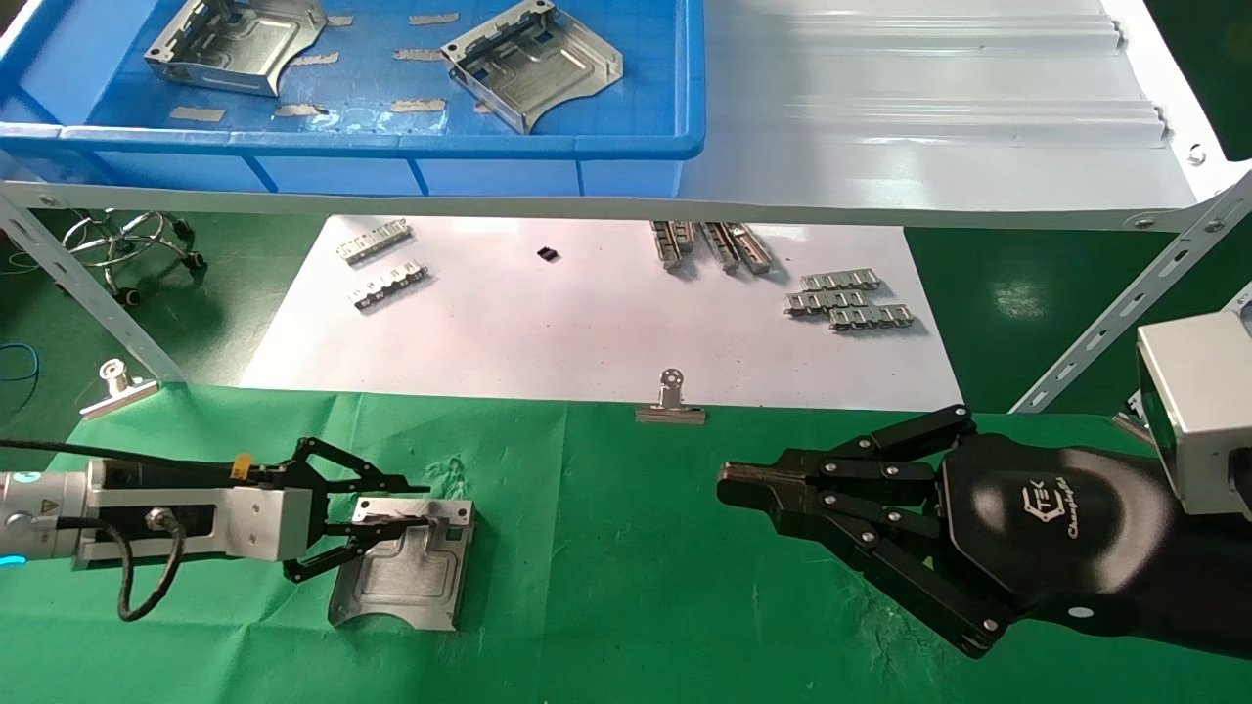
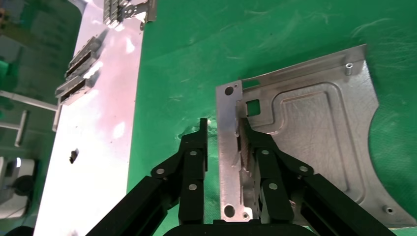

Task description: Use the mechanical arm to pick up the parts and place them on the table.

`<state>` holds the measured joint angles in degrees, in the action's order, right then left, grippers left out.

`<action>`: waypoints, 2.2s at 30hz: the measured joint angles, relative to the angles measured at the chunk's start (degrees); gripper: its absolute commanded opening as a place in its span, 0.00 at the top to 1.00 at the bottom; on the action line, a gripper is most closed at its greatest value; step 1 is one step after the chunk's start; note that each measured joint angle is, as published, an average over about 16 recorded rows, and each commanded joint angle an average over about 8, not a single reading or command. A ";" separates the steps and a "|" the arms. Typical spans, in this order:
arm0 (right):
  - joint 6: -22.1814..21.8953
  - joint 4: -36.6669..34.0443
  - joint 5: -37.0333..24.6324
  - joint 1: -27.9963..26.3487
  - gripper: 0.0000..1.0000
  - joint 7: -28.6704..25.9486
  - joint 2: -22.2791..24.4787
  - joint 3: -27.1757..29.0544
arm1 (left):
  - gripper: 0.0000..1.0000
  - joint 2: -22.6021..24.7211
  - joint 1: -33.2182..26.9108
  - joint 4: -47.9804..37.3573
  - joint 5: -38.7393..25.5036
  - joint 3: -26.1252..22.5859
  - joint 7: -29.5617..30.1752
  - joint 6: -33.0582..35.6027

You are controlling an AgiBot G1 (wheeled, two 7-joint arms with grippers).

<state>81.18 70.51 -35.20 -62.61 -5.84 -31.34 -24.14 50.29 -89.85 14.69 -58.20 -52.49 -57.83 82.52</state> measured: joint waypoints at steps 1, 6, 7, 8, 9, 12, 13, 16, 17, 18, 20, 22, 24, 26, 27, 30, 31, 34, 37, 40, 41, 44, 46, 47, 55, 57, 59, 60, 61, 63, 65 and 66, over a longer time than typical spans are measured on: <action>0.00 0.00 0.00 0.00 1.00 0.00 0.00 0.00 | 0.00 0.04 -0.18 -0.29 0.04 0.02 0.02 0.24; 0.00 0.00 0.00 0.00 1.00 0.00 0.00 0.00 | 0.00 -0.25 -1.09 -1.13 0.40 0.01 1.72 2.69; 0.00 0.00 0.00 0.00 1.00 0.00 0.00 0.00 | 0.00 -0.41 -1.21 -1.06 0.60 -0.01 2.51 3.32; 0.00 0.00 0.00 0.00 1.00 0.00 0.00 0.00 | 0.00 -0.52 -1.38 -1.13 0.66 -0.02 3.11 3.88; 0.00 0.00 0.00 0.00 0.97 0.00 0.00 0.00 | 0.00 -0.66 -1.50 -1.10 0.74 0.01 3.79 4.45; 0.00 0.00 0.00 0.00 0.66 0.00 0.00 0.00 | 0.00 -1.17 -1.63 -0.52 1.01 0.30 6.26 6.04; 0.00 0.00 0.00 0.00 0.54 0.00 0.00 0.00 | 0.00 -1.36 -1.58 -0.16 1.10 0.46 7.17 6.48; 0.00 0.00 0.00 0.00 0.17 0.00 0.00 0.00 | 0.00 -1.99 -1.12 1.38 1.51 1.19 10.04 7.57; 0.00 0.00 0.00 0.00 0.07 0.00 0.00 0.00 | 0.00 -2.20 -0.85 2.01 1.70 1.54 11.03 7.83; 0.00 0.00 0.00 0.00 0.01 0.00 0.00 0.00 | 0.00 -2.41 -0.53 2.71 1.93 1.94 12.05 8.04; 0.00 0.00 0.00 0.00 0.00 0.00 0.00 0.00 | 0.00 -2.81 0.24 4.22 2.40 2.87 13.99 8.07; 0.00 0.00 0.00 0.00 0.00 0.00 0.00 0.00 | 0.00 -3.18 1.10 5.92 2.76 3.94 15.68 7.87; 0.00 0.00 0.00 0.00 0.00 0.00 0.00 0.00 | 0.00 -3.58 2.06 7.72 3.13 5.16 17.42 7.64; 0.00 0.00 0.00 0.00 0.00 0.00 0.00 0.00 | 0.00 -4.03 3.09 9.72 3.65 6.38 19.42 7.46; 0.00 0.00 0.00 0.00 0.00 0.00 0.00 0.00 | 0.00 -4.27 3.61 10.74 3.91 7.00 20.44 7.37; 0.00 0.00 0.00 0.00 0.00 0.00 0.00 0.00 | 0.00 -4.96 5.16 13.76 4.69 8.85 23.46 7.11; 0.00 0.00 0.00 0.00 0.00 0.00 0.00 0.00 | 0.00 -5.18 5.67 14.75 4.95 9.46 24.45 7.02; 0.00 0.00 0.00 0.00 0.00 0.00 0.00 0.00 | 0.00 -5.87 7.21 17.76 5.72 11.30 27.46 6.76; 0.00 0.00 0.00 0.00 0.00 0.00 0.00 0.00 | 0.00 -6.56 8.76 20.78 6.50 13.15 30.48 6.50; 0.00 0.00 0.00 0.00 0.00 0.00 0.00 0.00 | 0.00 -7.25 10.30 23.80 7.28 15.00 33.49 6.23; 0.00 0.00 0.00 0.00 0.00 0.00 0.00 0.00 | 0.00 -7.48 10.81 24.80 7.54 15.61 34.49 6.15; 0.00 0.00 0.00 0.00 0.00 0.00 0.00 0.00 | 0.00 -8.17 12.36 27.81 8.32 17.45 37.50 5.88; 0.00 0.00 0.00 0.00 0.00 0.00 0.00 0.00 | 0.00 -8.63 13.39 29.83 8.84 18.68 39.52 5.71; 0.00 0.00 0.00 0.00 0.00 0.00 0.00 0.00 | 0.00 -8.86 13.90 30.83 9.10 19.30 40.52 5.62; 0.00 0.00 0.00 0.00 0.00 0.00 0.00 0.00 | 0.00 -10.70 18.03 38.87 11.17 24.22 48.57 4.92; 0.00 0.00 0.00 0.00 0.00 0.00 0.00 0.00 | 0.00 -11.16 19.07 40.91 11.70 25.47 50.60 4.74; 0.00 0.00 0.00 0.00 0.00 0.00 0.00 0.00 | 0.00 -11.62 20.09 42.91 12.21 26.69 52.60 4.57; 0.00 0.00 0.00 0.00 0.00 0.00 0.00 0.00 | 0.00 -11.85 20.62 43.93 12.48 27.32 53.62 4.48; 0.00 0.00 0.00 0.00 0.00 0.00 0.00 0.00 | 0.00 -12.08 21.13 44.93 12.73 27.93 54.62 4.39; 0.00 0.00 0.00 0.00 0.00 0.00 0.00 0.00 | 0.00 -12.54 22.17 46.96 13.26 29.17 56.65 4.22; 0.00 0.00 0.00 0.00 0.00 0.00 0.00 0.00 | 0.00 -13.00 23.20 48.97 13.78 30.40 58.66 4.04; 0.00 0.00 0.00 0.00 0.00 0.00 0.00 0.00 | 0.00 -13.23 23.72 49.99 14.04 31.02 59.68 3.95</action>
<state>81.18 70.51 -35.20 -62.61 -5.84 -31.34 -24.14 37.05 -66.13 64.68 -44.16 -21.47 1.85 86.47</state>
